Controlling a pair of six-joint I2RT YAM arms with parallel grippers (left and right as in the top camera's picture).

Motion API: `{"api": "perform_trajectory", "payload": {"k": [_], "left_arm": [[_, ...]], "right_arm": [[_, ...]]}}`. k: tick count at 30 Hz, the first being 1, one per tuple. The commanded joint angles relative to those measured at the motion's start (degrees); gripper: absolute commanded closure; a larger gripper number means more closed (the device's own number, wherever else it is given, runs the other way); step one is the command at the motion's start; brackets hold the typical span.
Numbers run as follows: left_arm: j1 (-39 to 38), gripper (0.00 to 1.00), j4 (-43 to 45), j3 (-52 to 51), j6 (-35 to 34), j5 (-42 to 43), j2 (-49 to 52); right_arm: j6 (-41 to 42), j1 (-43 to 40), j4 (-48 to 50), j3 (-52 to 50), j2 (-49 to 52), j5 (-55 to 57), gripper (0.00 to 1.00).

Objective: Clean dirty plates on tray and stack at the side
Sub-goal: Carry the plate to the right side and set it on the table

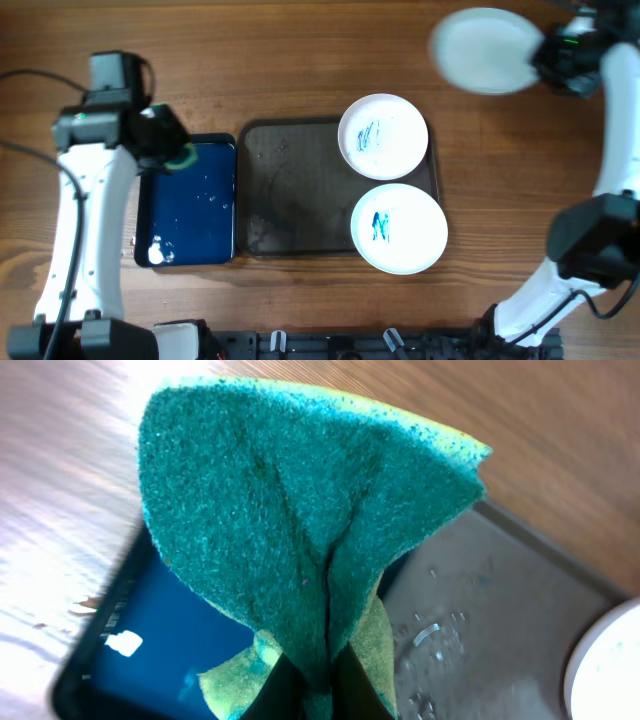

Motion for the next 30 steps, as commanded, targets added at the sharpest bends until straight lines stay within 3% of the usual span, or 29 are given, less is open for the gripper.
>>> {"api": "perform_trajectory", "payload": {"k": [1,6,10,13,22,25,30], "left_arm": [[-4.4,0.96,1.2,1.3,0.5,0.0,2.6],[-5.6,0.96,2.1,1.3,0.5,0.0,3.5],[-5.6,0.96,2.1,1.3,0.5,0.0,3.5],[-5.6,0.96,2.0,1.3,0.5,0.1,3.5],[-5.6,0.96,1.4,1.3,0.5,0.0,3.5],[-5.6,0.96,1.4,1.3,0.5,0.0,3.5],[-5.6,0.96,1.8,1.3,0.5,0.0,3.5]], "right_arm": [[-0.2,-9.5,0.2,-4.9,-0.1,-1.6,0.96],[-0.5,-17.2,7.8,-18.3,-0.1,-1.6,0.95],[-4.8,-16.0,16.6,-29.5,-0.1,-2.5,0.95],[-2.3,-12.9,24.3,-36.7,-0.1,-2.5,0.95],[0.7,-14.3,27.1,-39.3,4.9,1.9,0.96],[-3.5,-13.9,26.8,-39.2,4.9,-0.5,0.60],[-5.6,-11.6,23.9,-34.5,2.3,-7.2,0.57]]}}
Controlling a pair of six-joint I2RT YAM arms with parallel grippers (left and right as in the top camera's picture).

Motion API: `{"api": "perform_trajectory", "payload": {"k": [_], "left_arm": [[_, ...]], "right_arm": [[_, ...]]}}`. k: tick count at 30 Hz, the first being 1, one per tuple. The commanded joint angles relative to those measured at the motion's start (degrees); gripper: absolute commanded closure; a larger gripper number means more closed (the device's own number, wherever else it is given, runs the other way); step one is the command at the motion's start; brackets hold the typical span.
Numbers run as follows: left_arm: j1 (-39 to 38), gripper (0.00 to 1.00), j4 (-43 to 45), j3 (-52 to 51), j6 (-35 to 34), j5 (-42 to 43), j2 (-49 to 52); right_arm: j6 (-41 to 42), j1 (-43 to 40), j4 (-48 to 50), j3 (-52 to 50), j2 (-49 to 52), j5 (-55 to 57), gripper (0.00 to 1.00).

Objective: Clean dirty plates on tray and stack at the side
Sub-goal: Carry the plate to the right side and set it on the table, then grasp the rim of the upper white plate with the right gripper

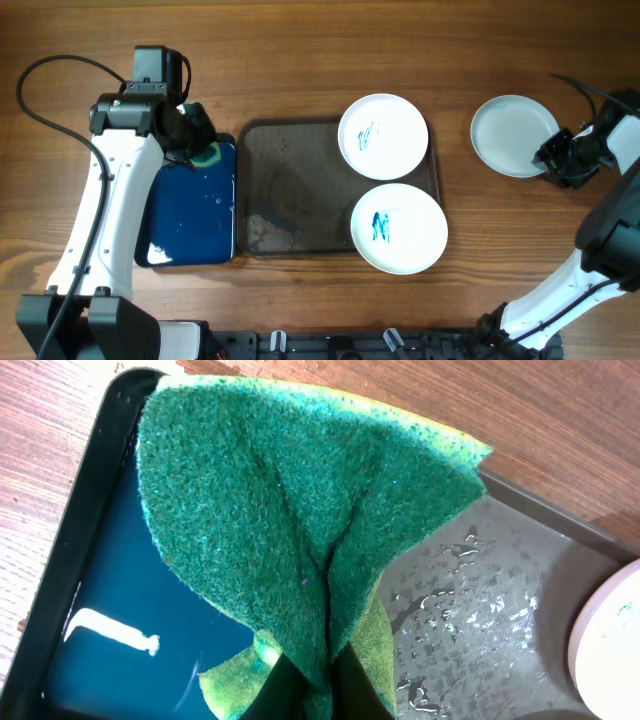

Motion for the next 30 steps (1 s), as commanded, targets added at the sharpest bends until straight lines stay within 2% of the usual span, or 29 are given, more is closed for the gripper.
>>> {"api": "perform_trajectory", "payload": {"k": [1,2,4,7,9,13,16,17,19,20,24,30], "left_arm": [[-0.2,0.96,0.3,1.3,0.5,0.0,0.1],[-0.2,0.96,0.3,1.3,0.5,0.0,0.1],[-0.2,0.96,0.3,1.3,0.5,0.1,0.1],[-0.2,0.96,0.3,1.3,0.5,0.0,0.1],[-0.2,0.96,0.3,1.3,0.5,0.0,0.1],[-0.2,0.96,0.3,1.3,0.5,0.0,0.1],[-0.2,0.96,0.3,1.3,0.5,0.0,0.1],[-0.2,0.96,0.3,1.3,0.5,0.0,0.1],[-0.2,0.96,0.3,1.3,0.5,0.0,0.1],[-0.2,0.96,0.3,1.3,0.5,0.0,0.1],[-0.2,0.96,0.3,1.3,0.5,0.0,0.1],[-0.2,0.96,0.3,1.3,0.5,0.0,0.1]], "right_arm": [[-3.0,2.8,-3.0,6.3,-3.1,-3.9,0.53],[-3.1,4.1,-5.0,9.1,-4.6,-2.8,0.39],[-3.2,6.9,-9.1,14.6,-7.8,-0.8,0.21],[-4.9,10.8,-11.6,19.3,-11.9,-1.0,0.15],[-5.0,13.4,-11.5,19.3,-14.3,-1.2,0.00],[-13.8,16.9,-11.5,18.6,-14.4,-15.5,0.00],[-13.8,18.9,-11.4,14.4,-12.6,-17.3,0.00],[-14.6,19.9,-9.7,11.1,-11.8,-17.6,0.04],[-15.3,21.3,-7.4,7.0,-10.8,-18.0,0.24],[-15.3,22.1,-6.3,5.0,-10.3,-18.0,0.25],[-15.2,27.0,1.4,-2.7,-8.9,-17.9,0.24],[-11.1,30.7,7.9,-4.1,-8.1,-17.5,0.26]]}}
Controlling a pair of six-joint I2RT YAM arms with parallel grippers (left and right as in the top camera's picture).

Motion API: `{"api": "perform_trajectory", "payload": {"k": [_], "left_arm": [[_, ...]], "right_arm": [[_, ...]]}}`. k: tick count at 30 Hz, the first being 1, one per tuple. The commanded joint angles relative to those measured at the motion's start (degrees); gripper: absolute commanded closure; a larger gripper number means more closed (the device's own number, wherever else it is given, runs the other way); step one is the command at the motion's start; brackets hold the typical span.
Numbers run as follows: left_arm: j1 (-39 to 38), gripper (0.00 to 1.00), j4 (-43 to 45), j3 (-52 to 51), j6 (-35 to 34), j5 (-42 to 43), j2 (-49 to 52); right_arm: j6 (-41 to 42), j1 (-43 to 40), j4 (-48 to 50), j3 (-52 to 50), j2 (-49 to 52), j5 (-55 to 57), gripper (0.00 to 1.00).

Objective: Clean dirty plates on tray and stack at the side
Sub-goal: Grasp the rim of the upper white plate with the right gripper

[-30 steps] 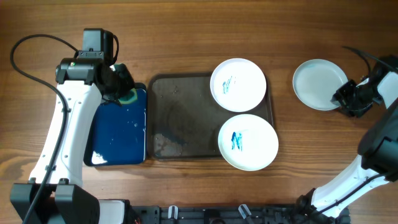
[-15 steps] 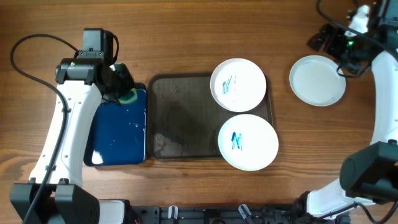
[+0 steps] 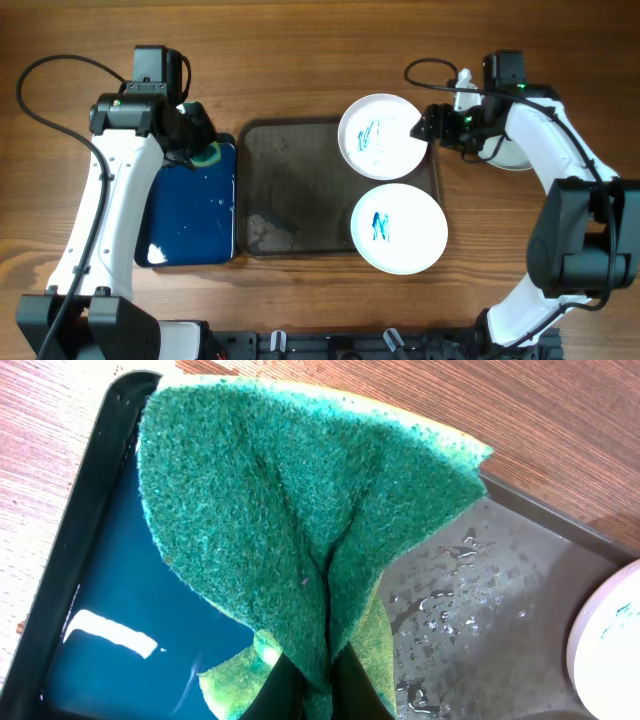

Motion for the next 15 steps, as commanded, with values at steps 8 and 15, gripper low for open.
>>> {"api": "perform_trajectory", "payload": {"k": [8,15], "left_arm": [[-0.2,0.96,0.0,1.3,0.5,0.0,0.1],[-0.2,0.96,0.0,1.3,0.5,0.0,0.1]], "right_arm": [[6.2,2.3,5.2,-0.2,9.6,1.0,0.26],[7.7,2.6,6.4,-0.1,9.9,1.0,0.62]]}}
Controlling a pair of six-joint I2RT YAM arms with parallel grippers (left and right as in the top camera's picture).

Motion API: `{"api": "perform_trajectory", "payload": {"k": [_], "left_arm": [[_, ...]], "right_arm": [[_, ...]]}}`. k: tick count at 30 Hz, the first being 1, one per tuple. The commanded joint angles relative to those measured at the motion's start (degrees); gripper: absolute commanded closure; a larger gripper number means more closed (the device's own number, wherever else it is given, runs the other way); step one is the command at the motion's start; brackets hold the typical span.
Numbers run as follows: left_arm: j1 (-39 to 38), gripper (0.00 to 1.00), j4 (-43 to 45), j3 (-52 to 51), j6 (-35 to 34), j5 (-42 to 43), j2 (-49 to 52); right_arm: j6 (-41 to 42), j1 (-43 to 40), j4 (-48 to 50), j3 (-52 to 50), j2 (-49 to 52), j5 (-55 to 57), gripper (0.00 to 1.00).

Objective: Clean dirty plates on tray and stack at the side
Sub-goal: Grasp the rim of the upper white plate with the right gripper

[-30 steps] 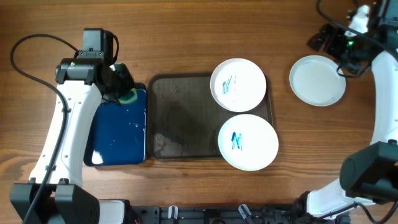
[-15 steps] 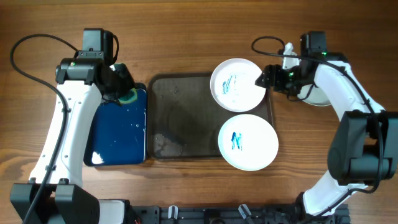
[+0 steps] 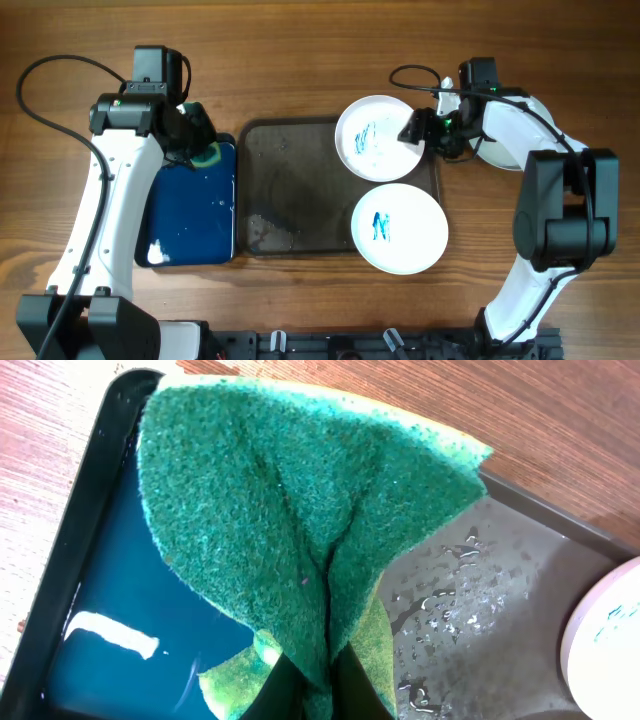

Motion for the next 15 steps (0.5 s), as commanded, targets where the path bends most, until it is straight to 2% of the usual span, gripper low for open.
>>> {"api": "perform_trajectory", "payload": {"k": [1,2,6,10,15], "left_arm": [[-0.2,0.96,0.2,1.3,0.5,0.0,0.1],[-0.2,0.96,0.1,1.3,0.5,0.0,0.1],[-0.2,0.96,0.1,1.3,1.2,0.0,0.1],[-0.3,0.96,-0.3,1.3,1.9,0.1,0.1],[-1.1,0.96,-1.1,1.3,4.0,2.1,0.1]], "right_arm": [[1.4,0.4,0.4,-0.1,1.4,1.1,0.71],[1.2,1.5,0.4,-0.1,1.4,1.2,0.84],[1.3,5.0,0.9,-0.1,1.4,1.2,0.95],[1.3,10.8,1.0,-0.1,1.4,3.7,0.95],[6.1,17.9,0.8,-0.1,1.4,9.0,0.95]]}}
